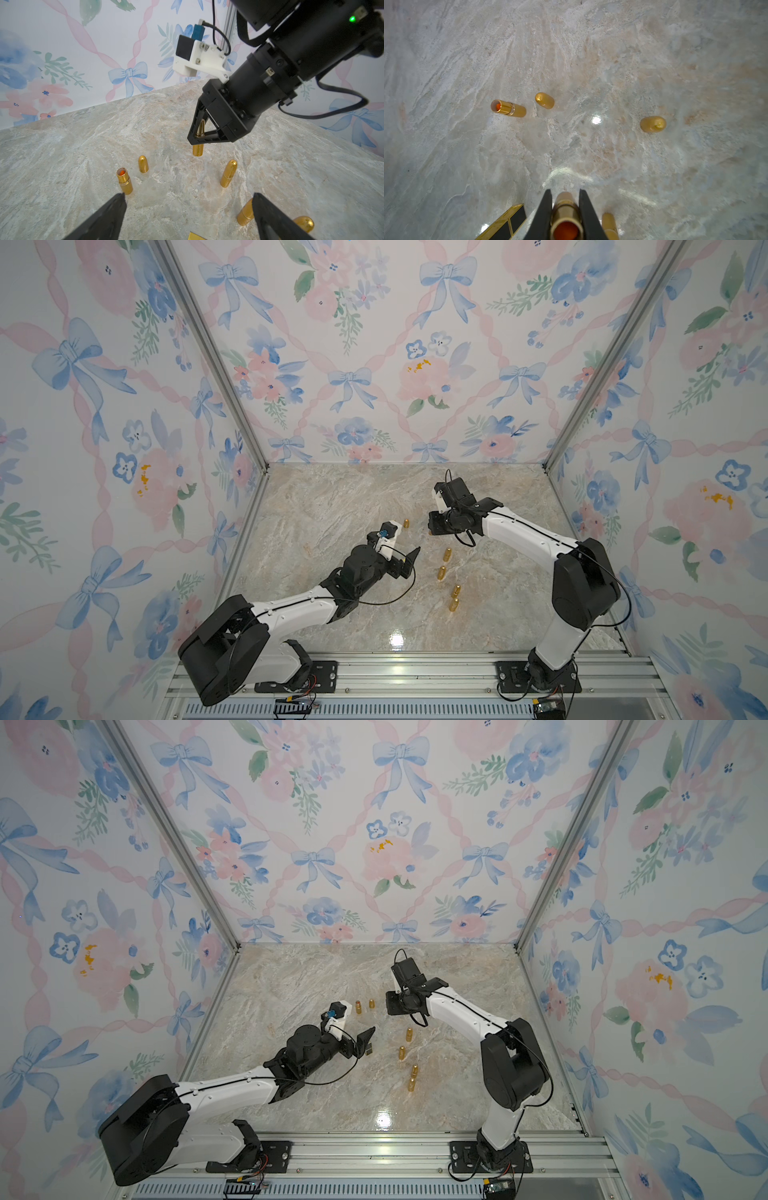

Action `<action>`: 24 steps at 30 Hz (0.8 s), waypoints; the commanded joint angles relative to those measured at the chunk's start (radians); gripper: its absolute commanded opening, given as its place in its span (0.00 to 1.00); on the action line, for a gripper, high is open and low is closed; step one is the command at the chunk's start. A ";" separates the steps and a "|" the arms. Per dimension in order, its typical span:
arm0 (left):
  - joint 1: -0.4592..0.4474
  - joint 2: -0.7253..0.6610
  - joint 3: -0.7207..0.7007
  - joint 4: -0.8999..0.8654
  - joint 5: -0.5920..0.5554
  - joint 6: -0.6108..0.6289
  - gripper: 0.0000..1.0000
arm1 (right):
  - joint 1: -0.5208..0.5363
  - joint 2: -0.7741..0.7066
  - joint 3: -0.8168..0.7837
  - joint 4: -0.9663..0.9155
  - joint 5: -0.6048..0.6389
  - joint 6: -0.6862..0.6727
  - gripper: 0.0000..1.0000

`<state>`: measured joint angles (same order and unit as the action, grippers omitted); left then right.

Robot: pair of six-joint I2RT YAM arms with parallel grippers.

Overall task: Open the lipstick cap
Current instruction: Place the lipstick at the center of the board.

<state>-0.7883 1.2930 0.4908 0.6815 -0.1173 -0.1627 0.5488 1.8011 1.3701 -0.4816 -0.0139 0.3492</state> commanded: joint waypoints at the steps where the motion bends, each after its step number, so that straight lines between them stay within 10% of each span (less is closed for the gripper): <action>1: 0.011 0.019 0.007 -0.017 -0.049 -0.033 0.98 | -0.009 0.051 0.036 0.061 0.119 -0.035 0.15; 24: 0.021 0.087 0.048 -0.017 -0.129 -0.083 0.98 | -0.050 0.222 0.017 0.281 0.233 -0.054 0.14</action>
<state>-0.7769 1.3712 0.5182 0.6781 -0.2291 -0.2302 0.5072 1.9858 1.3804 -0.2302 0.1989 0.3054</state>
